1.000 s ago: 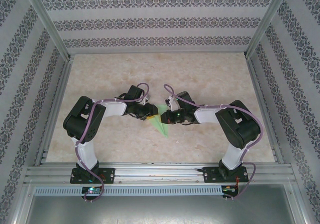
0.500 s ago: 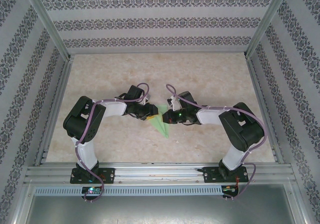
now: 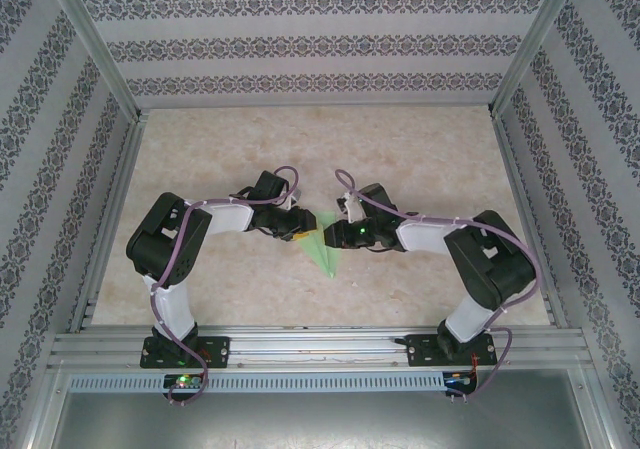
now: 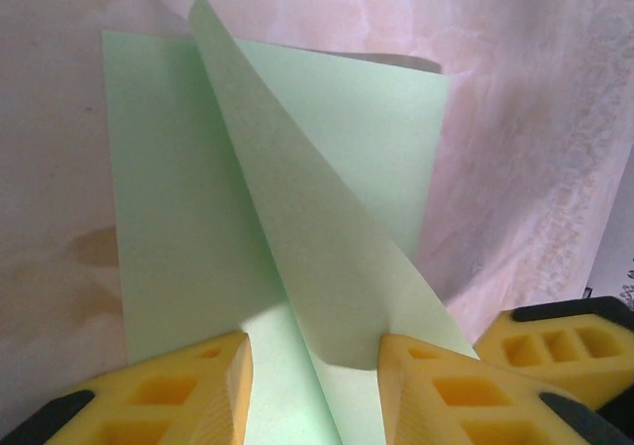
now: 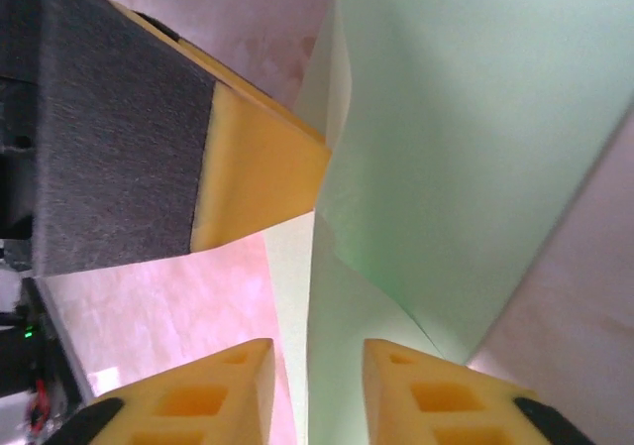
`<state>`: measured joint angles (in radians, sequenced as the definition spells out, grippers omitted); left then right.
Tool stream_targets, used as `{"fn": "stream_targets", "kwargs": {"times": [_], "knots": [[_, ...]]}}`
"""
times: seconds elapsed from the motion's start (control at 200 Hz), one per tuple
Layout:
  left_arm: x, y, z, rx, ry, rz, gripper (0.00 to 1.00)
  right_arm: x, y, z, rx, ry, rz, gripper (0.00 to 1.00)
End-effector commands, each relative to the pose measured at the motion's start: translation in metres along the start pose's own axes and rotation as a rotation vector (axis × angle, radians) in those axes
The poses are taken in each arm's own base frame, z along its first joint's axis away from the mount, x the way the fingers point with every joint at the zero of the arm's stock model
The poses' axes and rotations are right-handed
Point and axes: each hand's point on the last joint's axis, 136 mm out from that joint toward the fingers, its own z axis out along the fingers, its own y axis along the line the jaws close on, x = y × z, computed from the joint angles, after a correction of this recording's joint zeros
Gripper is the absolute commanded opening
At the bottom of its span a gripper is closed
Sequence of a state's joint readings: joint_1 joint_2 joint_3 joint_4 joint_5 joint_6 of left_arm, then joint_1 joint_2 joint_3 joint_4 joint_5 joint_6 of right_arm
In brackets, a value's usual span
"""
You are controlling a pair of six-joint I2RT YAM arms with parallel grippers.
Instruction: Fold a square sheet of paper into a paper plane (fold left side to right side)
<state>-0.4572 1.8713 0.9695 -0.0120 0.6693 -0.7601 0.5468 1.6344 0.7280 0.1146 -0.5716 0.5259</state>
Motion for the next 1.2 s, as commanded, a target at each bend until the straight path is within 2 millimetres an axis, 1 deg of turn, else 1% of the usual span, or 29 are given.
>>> {"fn": "stream_targets", "kwargs": {"times": [0.0,0.06,0.13,0.245,0.39,0.51,0.615,0.714,0.784,0.849,0.889,0.959,1.014,1.074,1.119,1.149,1.194], "knots": [[0.004,0.017,0.003,-0.073,-0.005,-0.001,0.39,0.0,0.001,-0.015,0.121,-0.033,-0.056,0.36],[0.002,0.012,0.001,-0.055,-0.021,0.006,0.39,0.003,-0.001,-0.021,0.177,-0.038,-0.069,0.39],[0.0,0.006,-0.003,-0.03,-0.038,0.014,0.39,0.007,-0.004,-0.026,0.203,-0.049,-0.059,0.41],[-0.003,-0.007,-0.012,0.004,-0.066,0.038,0.41,0.01,-0.008,-0.032,0.188,-0.065,-0.036,0.45],[-0.004,-0.019,-0.024,0.034,-0.099,0.056,0.47,0.012,-0.008,-0.038,0.131,-0.07,-0.022,0.45],[-0.006,-0.025,-0.033,0.049,-0.135,0.059,0.52,0.015,-0.01,-0.039,0.113,-0.057,-0.013,0.45],[-0.005,-0.024,-0.039,0.027,-0.152,0.061,0.54,0.018,-0.009,-0.036,0.088,-0.045,-0.01,0.43],[-0.002,-0.016,-0.045,-0.015,-0.165,0.061,0.54,0.02,-0.003,-0.032,0.047,-0.033,-0.007,0.36],[-0.002,-0.016,-0.051,-0.033,-0.182,0.08,0.54,0.021,-0.002,-0.029,0.04,-0.026,-0.007,0.32],[-0.001,-0.018,-0.057,-0.033,-0.194,0.1,0.51,0.02,-0.002,-0.027,0.04,-0.025,-0.004,0.32],[0.001,-0.022,-0.06,-0.023,-0.198,0.114,0.48,0.02,-0.004,-0.027,0.047,-0.027,-0.001,0.32],[0.004,-0.034,-0.066,0.016,-0.2,0.141,0.4,0.019,-0.006,-0.027,0.059,-0.033,0.0,0.32],[0.009,-0.043,-0.067,0.05,-0.181,0.158,0.37,0.018,-0.007,-0.027,0.063,-0.036,-0.001,0.32],[0.017,-0.052,-0.061,0.099,-0.132,0.161,0.32,0.017,-0.007,-0.027,0.067,-0.04,0.0,0.31],[0.022,-0.056,-0.055,0.127,-0.094,0.152,0.27,0.016,-0.008,-0.027,0.068,-0.041,0.002,0.29],[0.026,-0.057,-0.05,0.135,-0.072,0.147,0.25,0.016,-0.008,-0.027,0.07,-0.042,0.004,0.27],[0.031,-0.053,-0.041,0.124,-0.045,0.137,0.21,0.015,-0.008,-0.027,0.071,-0.045,0.007,0.24]]}}
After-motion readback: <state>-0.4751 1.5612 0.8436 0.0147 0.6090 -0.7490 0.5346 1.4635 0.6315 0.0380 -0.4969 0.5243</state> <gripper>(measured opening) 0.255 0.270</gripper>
